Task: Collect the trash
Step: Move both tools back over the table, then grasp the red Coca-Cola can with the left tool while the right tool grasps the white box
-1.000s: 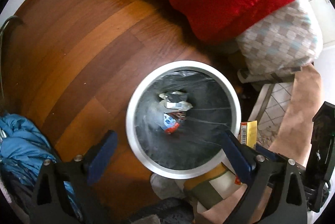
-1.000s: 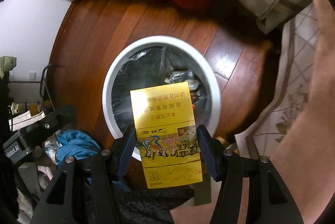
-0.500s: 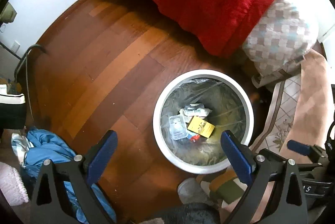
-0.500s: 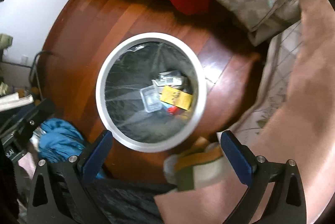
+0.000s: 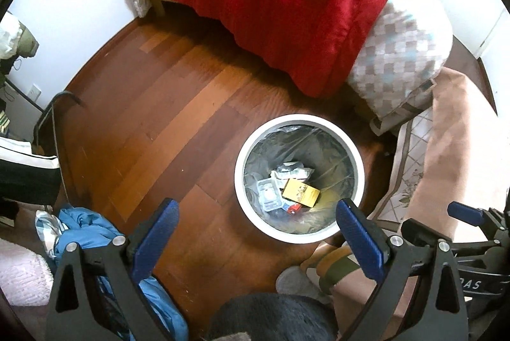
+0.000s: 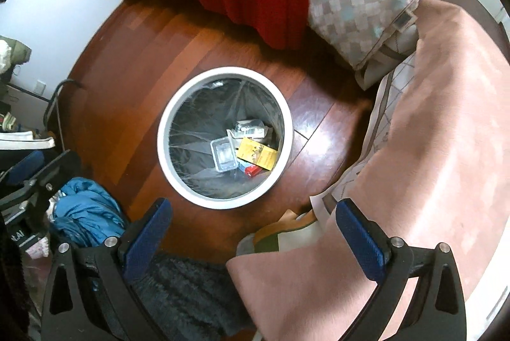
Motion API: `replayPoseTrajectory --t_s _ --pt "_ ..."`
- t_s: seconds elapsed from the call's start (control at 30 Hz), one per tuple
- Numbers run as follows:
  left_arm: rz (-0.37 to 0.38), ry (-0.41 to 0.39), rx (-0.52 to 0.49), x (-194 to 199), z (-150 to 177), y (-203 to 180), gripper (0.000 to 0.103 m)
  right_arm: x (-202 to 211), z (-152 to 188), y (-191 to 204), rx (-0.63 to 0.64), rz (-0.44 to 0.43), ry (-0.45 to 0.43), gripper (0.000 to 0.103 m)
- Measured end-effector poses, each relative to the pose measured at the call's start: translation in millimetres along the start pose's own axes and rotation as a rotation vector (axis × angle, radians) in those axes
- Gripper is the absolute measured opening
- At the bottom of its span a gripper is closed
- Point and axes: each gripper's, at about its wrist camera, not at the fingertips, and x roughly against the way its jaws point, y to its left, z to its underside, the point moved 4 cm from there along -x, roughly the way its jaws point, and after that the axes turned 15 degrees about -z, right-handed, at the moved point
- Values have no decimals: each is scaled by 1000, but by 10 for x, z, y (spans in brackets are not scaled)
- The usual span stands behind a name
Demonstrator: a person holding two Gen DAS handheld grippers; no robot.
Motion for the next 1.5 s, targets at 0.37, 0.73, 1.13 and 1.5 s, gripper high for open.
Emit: replayPoseTrajectory --t_s 0.37,0.73,1.13,1.5 --pt "-6 -112 -4 848 68 -40 100 1073 206 192 -1 -118 -178 103" --pt "106 -235 -133 1567 182 -1452 100 2437 813 -1160 -195 -62 -319 103" --pt "173 -181 -479 1422 1137 -4367 100 2871 1652 -4146 -246 419 73 103" --pt "133 -194 -574 1391 1409 -4839 100 2544 1583 -4866 -138 356 145 96"
